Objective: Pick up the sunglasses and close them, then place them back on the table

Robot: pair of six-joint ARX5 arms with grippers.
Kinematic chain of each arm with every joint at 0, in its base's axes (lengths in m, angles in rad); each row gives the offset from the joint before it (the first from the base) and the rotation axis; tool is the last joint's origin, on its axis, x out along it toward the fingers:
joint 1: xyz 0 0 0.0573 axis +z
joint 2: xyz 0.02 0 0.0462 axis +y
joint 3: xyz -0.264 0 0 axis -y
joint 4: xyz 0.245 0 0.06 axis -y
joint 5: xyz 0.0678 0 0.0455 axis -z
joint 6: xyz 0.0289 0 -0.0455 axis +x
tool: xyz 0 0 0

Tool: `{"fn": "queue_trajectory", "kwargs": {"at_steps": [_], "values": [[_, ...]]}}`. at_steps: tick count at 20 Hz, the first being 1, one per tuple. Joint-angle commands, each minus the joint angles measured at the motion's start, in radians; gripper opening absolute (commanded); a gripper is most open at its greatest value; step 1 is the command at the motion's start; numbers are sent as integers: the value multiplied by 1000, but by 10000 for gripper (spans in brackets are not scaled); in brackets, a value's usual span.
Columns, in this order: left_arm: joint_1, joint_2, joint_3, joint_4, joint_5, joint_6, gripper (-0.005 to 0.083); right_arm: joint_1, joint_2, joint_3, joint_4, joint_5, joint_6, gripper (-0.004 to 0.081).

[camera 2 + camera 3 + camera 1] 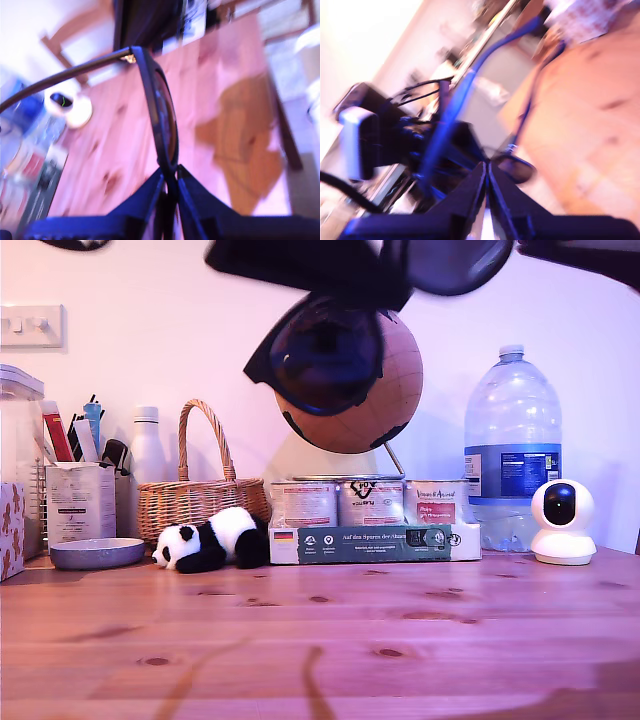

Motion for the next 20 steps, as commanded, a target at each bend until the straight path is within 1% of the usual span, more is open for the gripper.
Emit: {"fn": "queue_trajectory", "kwargs": {"at_steps": [1,4,5,6,7,8,10,12,16,20], "values": [[-21,17,-50,11,-8,23,-23,19,13,6,47,-38,29,-11],[-51,18,-69,28,-29,28,-23,49,17,43,56,-68,58,-11],[-56,17,-71,29,-37,39,-23,59,18,64,53,-86,82,18],[-57,17,-71,34,-39,45,-23,69,18,84,50,-99,96,108],[-57,17,-71,41,-38,45,-23,80,18,103,50,-105,102,238],[-61,17,-71,49,-39,45,-23,88,18,119,45,-100,102,326],[-77,17,-71,78,-50,53,-23,91,25,142,16,-91,102,330],[-94,17,-71,111,-64,75,-23,91,42,144,0,-89,101,329],[-100,17,-71,127,-68,79,-23,92,93,144,-6,-88,91,315],[-109,17,-71,184,-69,80,-23,128,141,144,-6,-85,68,315]]}}
